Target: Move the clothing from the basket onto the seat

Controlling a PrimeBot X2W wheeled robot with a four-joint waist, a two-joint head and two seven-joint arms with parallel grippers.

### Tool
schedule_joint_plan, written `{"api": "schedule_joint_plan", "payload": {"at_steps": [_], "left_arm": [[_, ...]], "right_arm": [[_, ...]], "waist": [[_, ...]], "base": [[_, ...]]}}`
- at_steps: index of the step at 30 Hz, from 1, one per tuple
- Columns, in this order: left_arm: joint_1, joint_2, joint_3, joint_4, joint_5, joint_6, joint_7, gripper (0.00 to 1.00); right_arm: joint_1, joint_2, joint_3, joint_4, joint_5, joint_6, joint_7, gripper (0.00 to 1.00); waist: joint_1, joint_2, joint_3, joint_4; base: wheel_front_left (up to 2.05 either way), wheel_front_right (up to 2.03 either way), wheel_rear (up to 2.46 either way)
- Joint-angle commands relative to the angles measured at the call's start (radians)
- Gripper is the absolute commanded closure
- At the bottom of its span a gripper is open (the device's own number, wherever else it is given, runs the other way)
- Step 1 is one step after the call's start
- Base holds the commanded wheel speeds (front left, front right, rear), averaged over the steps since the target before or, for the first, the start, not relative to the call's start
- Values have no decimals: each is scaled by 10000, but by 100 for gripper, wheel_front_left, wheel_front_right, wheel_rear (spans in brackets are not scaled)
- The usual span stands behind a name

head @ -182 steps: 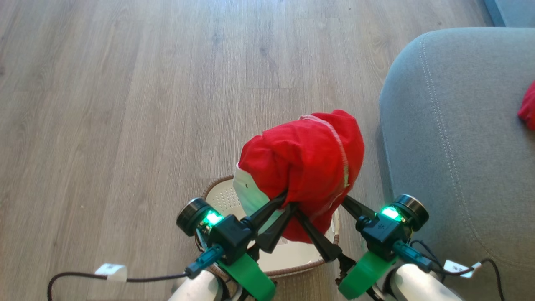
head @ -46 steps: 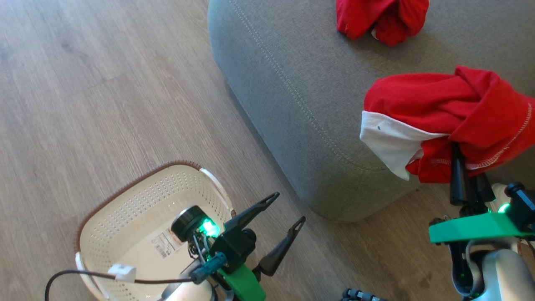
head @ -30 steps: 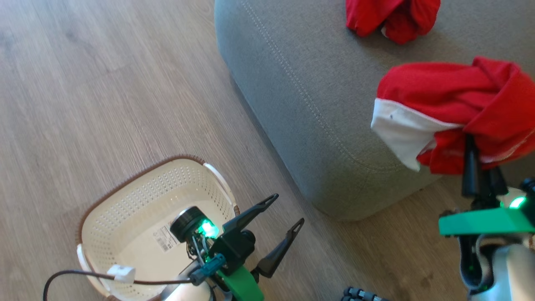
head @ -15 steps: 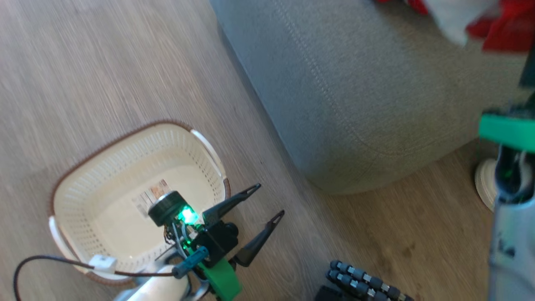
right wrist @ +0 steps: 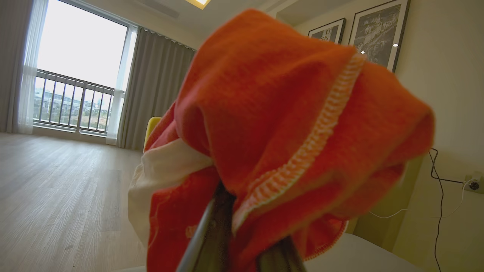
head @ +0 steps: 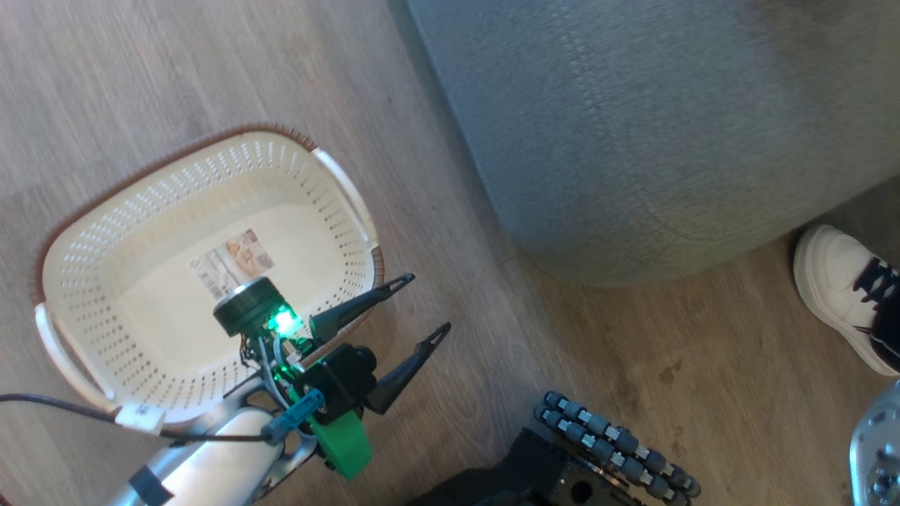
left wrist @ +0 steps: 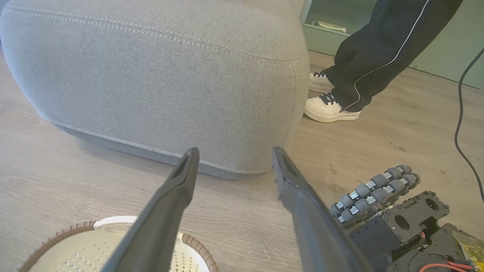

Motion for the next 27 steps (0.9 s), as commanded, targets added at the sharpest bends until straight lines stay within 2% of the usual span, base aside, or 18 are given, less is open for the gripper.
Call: {"api": "schedule_joint_plan", "payload": {"at_steps": [1,8,12,21,27], "left_arm": [[-152,163,191,-350,-15,-12,-49,0],[-332,364,308,-444,-50,-12,-49,0],[-436,402,291,-515,-47,-12,-49,0],[-499,318,393,-553,-5,-12,-49,0],[-544,270,476,-541,10,-12,-49,0]], "right_arm": [[-245,-183,-118,-84,81,-2,-61,100],[-1511,-407,-731,1981,63,-2,-61,100],[-1974,-577,-745,3307,-394,-2,-61,100],[-2523,-358,-1609,6290,-975,-2,-61,100],[-2876,-480,-1980,8255,-1468,-2,-55,100]], "waist": [[-1,0,257,203],[-1,0,787,589],[-1,0,1016,826],[-1,0,1265,1140],[-1,0,1410,1215]], "base": [[0,0,0],[0,0,0],[0,0,0],[0,0,0],[0,0,0]]}}
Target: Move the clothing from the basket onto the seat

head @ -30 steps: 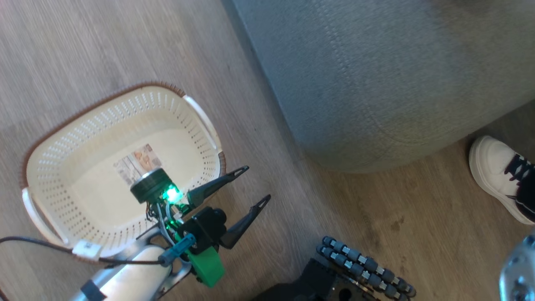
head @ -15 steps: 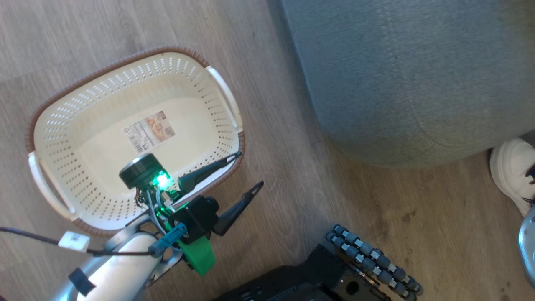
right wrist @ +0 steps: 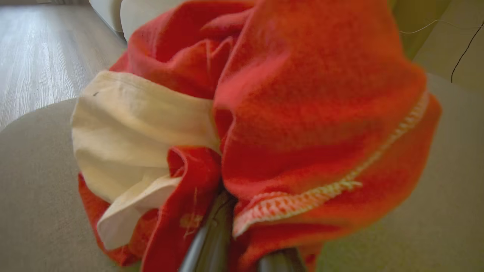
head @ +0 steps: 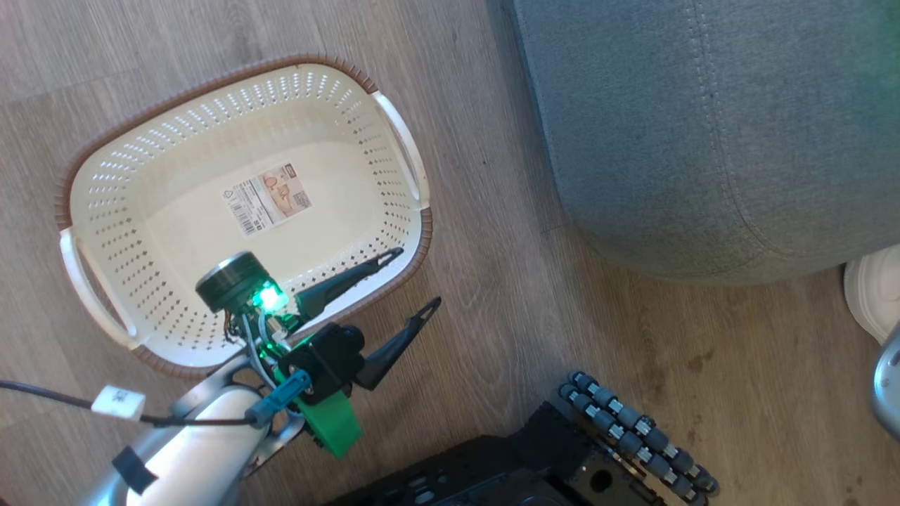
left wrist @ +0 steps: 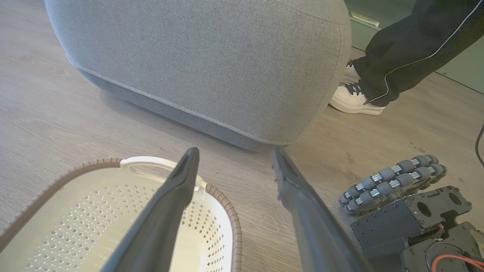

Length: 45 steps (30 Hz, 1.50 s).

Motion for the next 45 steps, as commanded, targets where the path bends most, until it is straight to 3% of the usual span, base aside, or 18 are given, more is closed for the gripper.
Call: {"api": "schedule_joint_plan", "payload": {"at_steps": [1,6,14,15,16,17,26,38,41,45], "left_arm": [[-108,43,325,-353,18,-12,-49,0],[-135,6,319,-357,38,-12,-49,0],[-205,-71,352,-340,-55,-12,-49,0],[-206,-82,361,-323,-59,-12,-49,0],[-203,-98,371,-304,-58,-12,-49,0],[-199,-152,368,-267,-44,-12,-49,0],[-86,-591,222,-60,-34,-12,-49,0],[430,-1493,413,276,-85,-12,-49,0],[578,-1756,598,325,-78,-12,-49,0],[802,-2144,965,375,-128,-11,-49,0]], "right_arm": [[-225,-207,42,16,-165,-2,-55,100],[-580,-305,-184,888,-421,-2,-56,100],[-766,-307,-305,1047,-614,-2,-59,100],[-783,-298,-325,1047,-614,-2,-59,94],[-802,-289,-334,1025,-612,-2,-59,60],[-819,-266,-304,961,-582,-2,-59,0],[-367,-262,93,560,-519,-2,-60,0],[764,-616,1643,0,387,-2,-60,0],[1097,-618,2131,-662,948,-2,-60,0],[1905,-597,3213,-2413,2138,-2,-60,0]], "waist": [[0,0,39,1],[0,0,120,42],[0,0,20,72],[0,0,-19,58],[0,0,-64,40],[0,0,-180,7],[0,0,-1130,-140],[0,0,-2933,-106],[0,0,-3390,7],[0,0,-3932,246]], "base": [[0,0,0],[0,0,0],[0,0,0],[0,0,0],[0,0,0],[0,0,0],[0,0,0],[0,0,0],[0,0,0],[0,0,0]]}}
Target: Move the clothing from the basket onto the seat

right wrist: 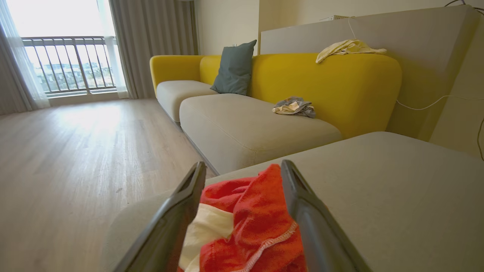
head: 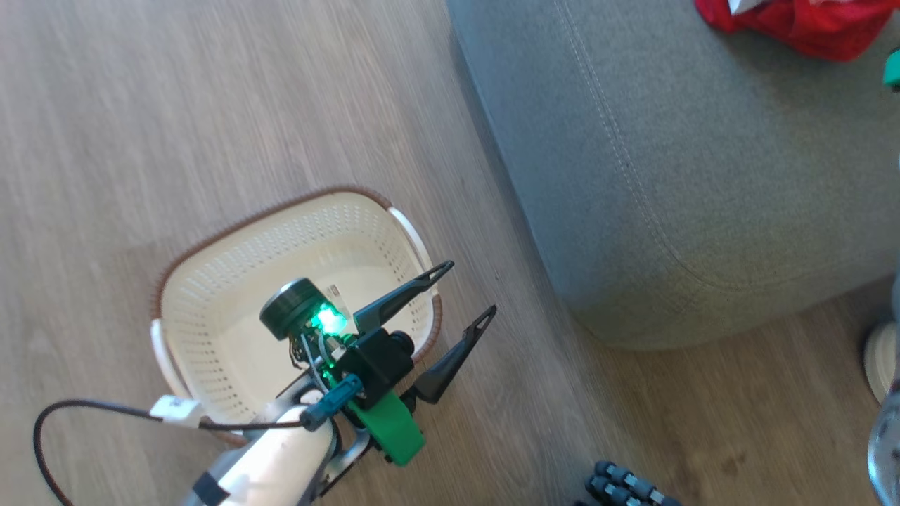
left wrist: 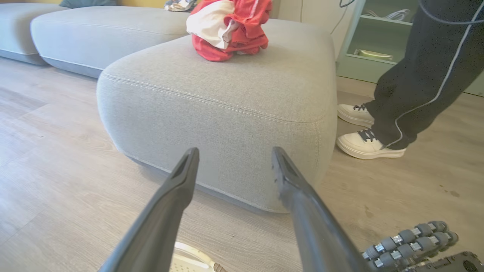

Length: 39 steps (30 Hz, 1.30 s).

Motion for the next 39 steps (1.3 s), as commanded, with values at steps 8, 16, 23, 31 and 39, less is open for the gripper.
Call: {"api": "schedule_joint_plan", "payload": {"at_steps": [8,16,23,31,39], "left_arm": [[663,-854,1409,-307,-296,-2,-49,0],[1276,-1546,3224,-342,-496,536,-49,0],[1736,-1809,4739,-634,-380,1405,-49,0],[2237,-1836,5466,-712,-976,2207,-49,0],[2592,-1838,5401,-305,-1092,2312,-49,0]], "right_arm": [[2409,-473,1777,-3992,1873,-2,-51,0],[4142,-430,2646,-6011,2405,-2,-51,0],[5520,30,3054,-6845,2426,-2,-51,0],[6937,738,3375,-6778,2561,-2,-51,0],[7988,1393,3033,-6311,2510,-2,-51,0]], "waist": [[1,-1,-1407,1140],[1,-1,-2094,2209],[1,-1,-2541,3241],[1,-1,-3005,4064],[1,-1,-3299,4528]], "base": [[0,0,0],[0,0,0],[0,0,0],[0,0,0],[0,0,0]]}}
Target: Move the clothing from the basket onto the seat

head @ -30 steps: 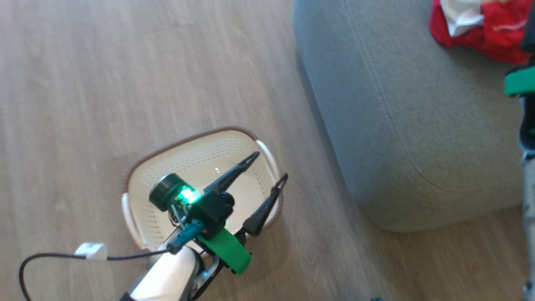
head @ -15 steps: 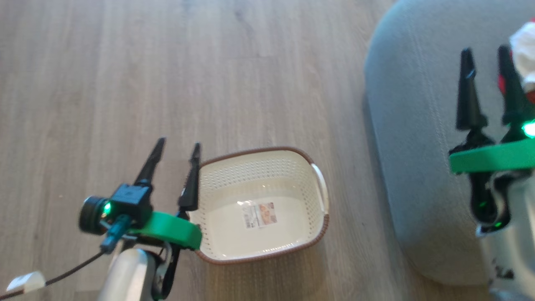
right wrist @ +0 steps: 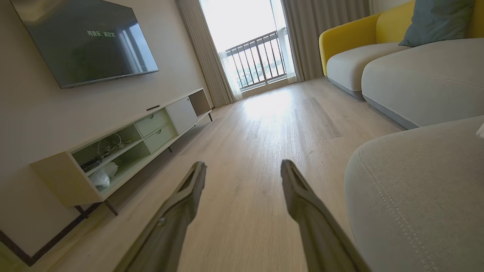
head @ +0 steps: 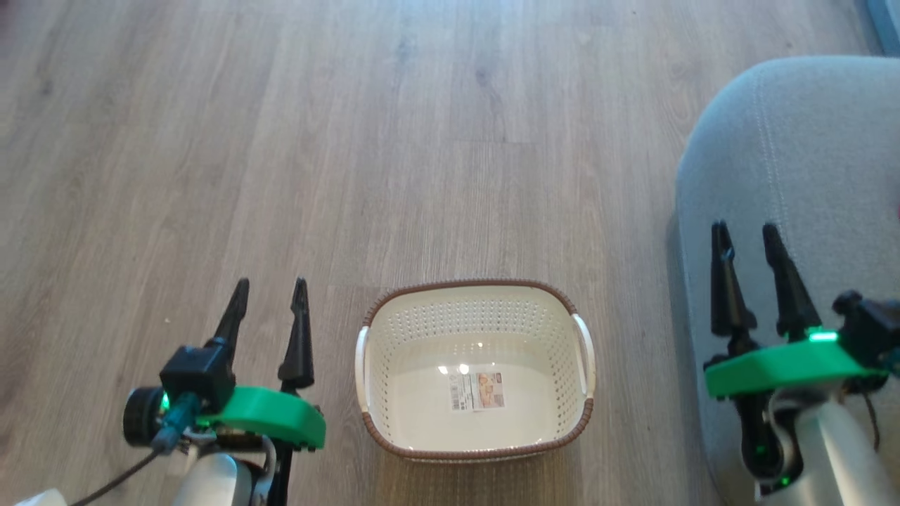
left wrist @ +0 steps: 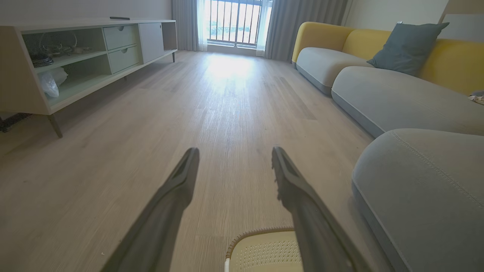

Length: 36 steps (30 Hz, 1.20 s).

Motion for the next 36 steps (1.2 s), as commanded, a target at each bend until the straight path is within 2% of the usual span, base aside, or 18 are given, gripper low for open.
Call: {"api": "schedule_joint_plan", "payload": {"at_steps": [1,16,29,36], "left_arm": [[-115,2,276,-129,51,-20,-49,0],[56,2,558,63,-1,70,-49,0],[146,1,767,-34,-723,-647,-49,0],[126,1,803,71,-893,-820,-49,0]], "right_arm": [[143,57,150,-244,-134,-2,-51,0],[547,382,74,-199,-652,-2,-51,0],[494,438,154,-76,-694,-2,-51,0],[461,449,130,-46,-681,-2,-51,0]], "waist": [[1,-1,-94,128],[1,-1,-11,87],[1,-1,-51,13],[1,-1,-27,-34]], "base": [[0,0,0],[0,0,0],[0,0,0],[0,0,0]]}}
